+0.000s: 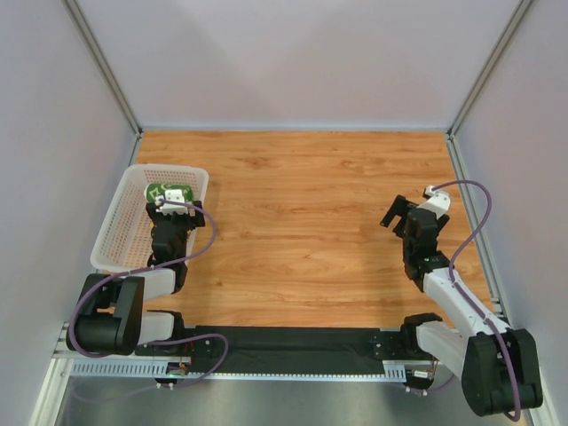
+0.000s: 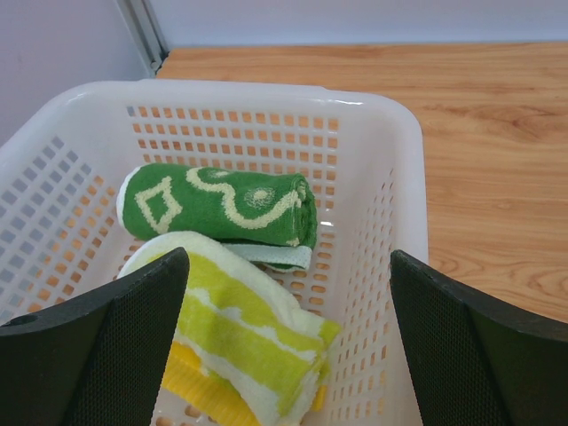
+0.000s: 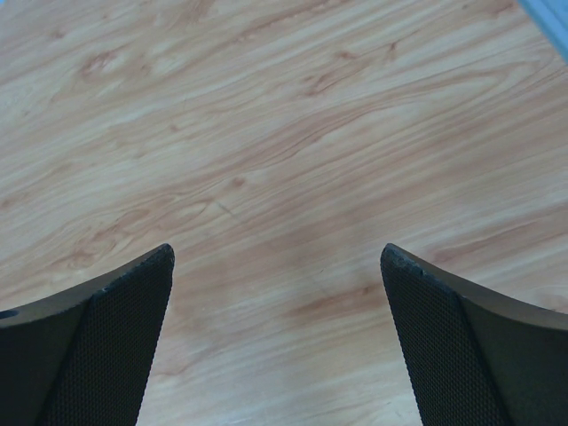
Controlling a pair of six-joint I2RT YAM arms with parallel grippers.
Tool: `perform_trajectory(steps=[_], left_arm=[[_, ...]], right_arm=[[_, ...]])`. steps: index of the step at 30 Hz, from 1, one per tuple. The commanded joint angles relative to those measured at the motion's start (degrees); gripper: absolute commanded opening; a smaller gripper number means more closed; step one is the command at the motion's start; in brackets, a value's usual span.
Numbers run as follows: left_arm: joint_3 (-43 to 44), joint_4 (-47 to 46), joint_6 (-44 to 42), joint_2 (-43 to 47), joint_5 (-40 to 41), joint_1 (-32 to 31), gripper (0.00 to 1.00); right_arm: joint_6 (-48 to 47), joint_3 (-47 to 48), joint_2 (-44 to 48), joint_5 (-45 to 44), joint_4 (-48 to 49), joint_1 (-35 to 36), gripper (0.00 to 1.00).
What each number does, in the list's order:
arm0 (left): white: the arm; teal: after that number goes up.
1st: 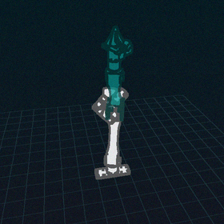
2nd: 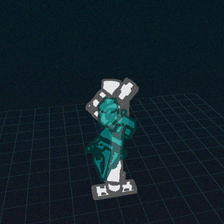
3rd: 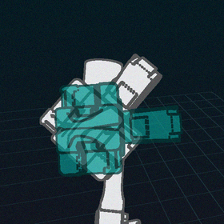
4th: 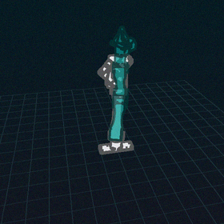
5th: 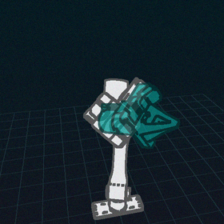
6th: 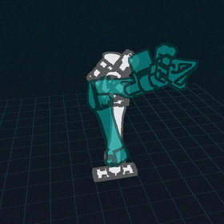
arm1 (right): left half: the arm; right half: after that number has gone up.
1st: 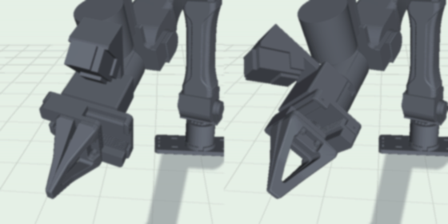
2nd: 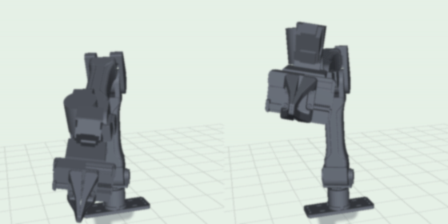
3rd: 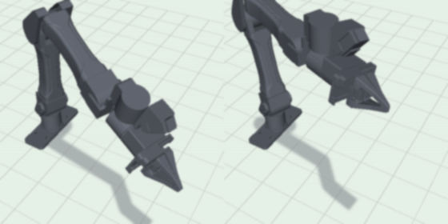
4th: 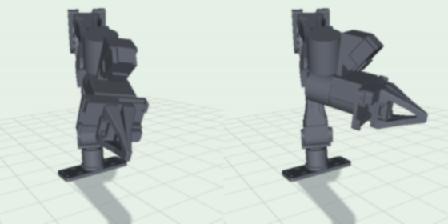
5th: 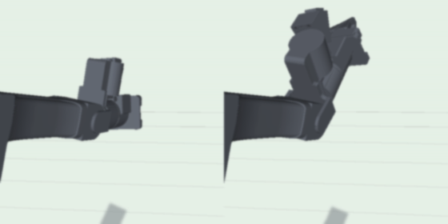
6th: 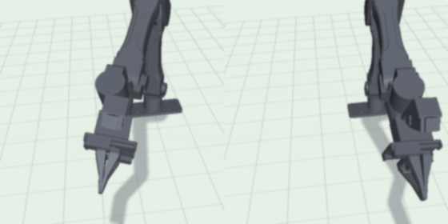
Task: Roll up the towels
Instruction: Place the rolled towel into the container
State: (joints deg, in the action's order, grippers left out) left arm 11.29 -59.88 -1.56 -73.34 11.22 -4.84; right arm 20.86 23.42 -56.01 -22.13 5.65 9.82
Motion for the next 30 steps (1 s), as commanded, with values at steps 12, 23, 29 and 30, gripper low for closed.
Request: perform_trajectory(steps=[12, 23, 29, 30], left_arm=[[-0.65, 1.96, -0.46, -0.66, -2.0, 0.1, 0.99], [-0.65, 1.96, -0.55, -0.66, -2.0, 0.1, 0.99], [-0.65, 1.87, -0.55, -0.66, -2.0, 0.18, 0.99], [-0.65, 1.96, -0.55, -0.66, -2.0, 0.1, 0.99]], right_arm=[[-6.35, -2.41, -14.47, 6.04, 25.8, -15.18, 1.0], [-18.4, -10.66, -22.46, 15.28, 52.29, -10.09, 1.0], [-18.31, -9.88, -20.9, 12.82, 47.79, -7.81, 1.0], [-18.49, -9.97, -20.98, 11.86, 48.14, -7.28, 1.0]])
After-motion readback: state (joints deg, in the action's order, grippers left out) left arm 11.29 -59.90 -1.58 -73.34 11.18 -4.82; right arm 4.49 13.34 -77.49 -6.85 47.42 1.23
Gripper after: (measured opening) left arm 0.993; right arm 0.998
